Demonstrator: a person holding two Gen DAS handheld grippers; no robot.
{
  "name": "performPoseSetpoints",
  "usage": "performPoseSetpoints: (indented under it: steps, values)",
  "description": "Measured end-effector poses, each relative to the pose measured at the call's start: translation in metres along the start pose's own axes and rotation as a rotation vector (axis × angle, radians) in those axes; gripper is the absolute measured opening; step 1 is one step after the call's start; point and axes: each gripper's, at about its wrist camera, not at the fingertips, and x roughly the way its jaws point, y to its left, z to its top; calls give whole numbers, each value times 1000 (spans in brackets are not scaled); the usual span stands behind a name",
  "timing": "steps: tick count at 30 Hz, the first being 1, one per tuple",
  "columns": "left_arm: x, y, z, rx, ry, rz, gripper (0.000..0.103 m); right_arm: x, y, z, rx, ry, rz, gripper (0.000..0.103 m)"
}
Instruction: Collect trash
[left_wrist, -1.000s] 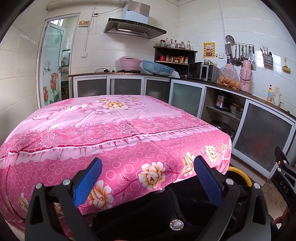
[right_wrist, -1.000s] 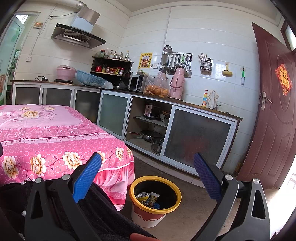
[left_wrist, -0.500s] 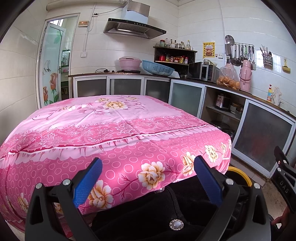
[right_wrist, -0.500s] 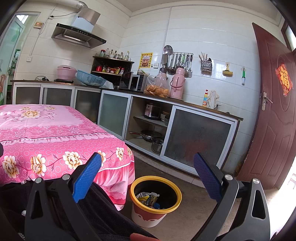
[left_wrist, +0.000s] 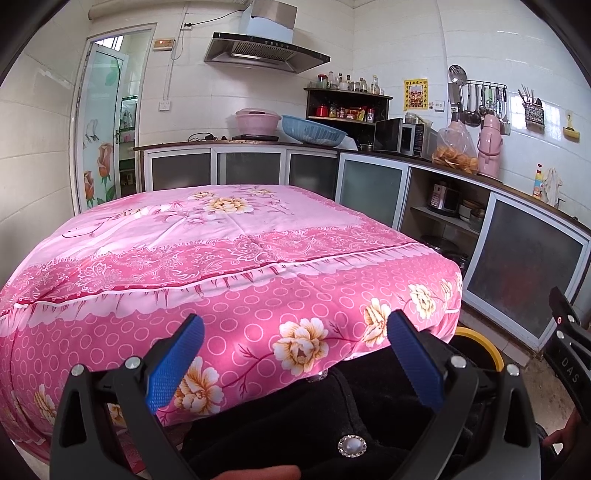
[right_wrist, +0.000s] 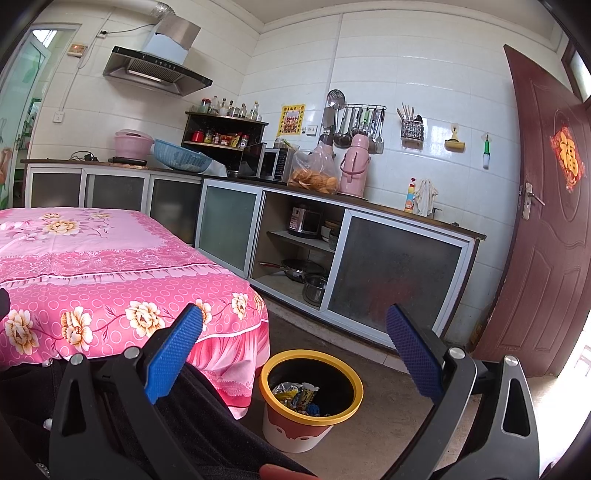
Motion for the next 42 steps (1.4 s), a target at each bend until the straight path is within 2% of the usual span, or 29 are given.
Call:
performPoseSetpoints:
  steps: [42]
  values:
    - [7, 4, 1, 6, 20, -12, 95, 8, -5, -5, 2, 14, 9, 95]
